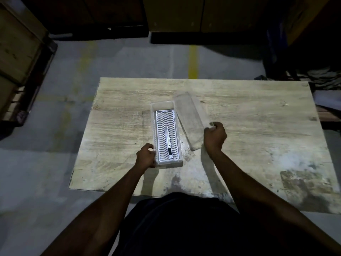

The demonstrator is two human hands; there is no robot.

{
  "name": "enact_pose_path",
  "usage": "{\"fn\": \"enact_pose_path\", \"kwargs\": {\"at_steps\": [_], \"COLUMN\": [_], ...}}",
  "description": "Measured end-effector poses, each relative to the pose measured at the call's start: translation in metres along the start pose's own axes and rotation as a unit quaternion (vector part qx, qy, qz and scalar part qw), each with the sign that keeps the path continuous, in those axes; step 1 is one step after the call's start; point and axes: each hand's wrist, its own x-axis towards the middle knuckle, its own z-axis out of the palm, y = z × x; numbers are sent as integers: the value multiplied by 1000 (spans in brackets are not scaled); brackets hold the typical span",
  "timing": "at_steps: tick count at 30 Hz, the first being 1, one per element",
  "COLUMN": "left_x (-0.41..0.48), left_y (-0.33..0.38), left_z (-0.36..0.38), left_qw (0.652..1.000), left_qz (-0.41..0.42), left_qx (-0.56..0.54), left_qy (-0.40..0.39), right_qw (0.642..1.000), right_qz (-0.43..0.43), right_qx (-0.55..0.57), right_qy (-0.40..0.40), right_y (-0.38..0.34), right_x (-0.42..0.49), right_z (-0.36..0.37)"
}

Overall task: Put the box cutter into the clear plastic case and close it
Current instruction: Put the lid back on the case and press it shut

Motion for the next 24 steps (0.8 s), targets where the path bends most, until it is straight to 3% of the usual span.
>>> {"fn": "enact_pose_path", "kwargs": {"at_steps": [4,8,12,15,20,24], "left_x": [0,1,-2,1,4,3], "left_y": [3,2,4,0,-4,-10], "left_z": [0,-1,-2,-4,-5,-3], "left_qw": [1000,1000,1000,1000,998,999], "left_qz": [-4,4,0,15,51,37], "left_qx": [-2,6,2,16,42,11], "left_qy": [0,3,3,15,22,13], "right_qw": [971,900,809,773,734,732], "right_qz": [-231,-394,-528,-562,-538,-527], "right_qx": [-8,-69,-143,-183,-309,-315], "right_qy": [-55,-174,-217,-231,-276,-294], "right_y": [-38,-51,-47,-36,-13,3], "right_x": [-12,-37,-57,-70,-96,-113], "right_z": [24,41,50,50,41,36]}}
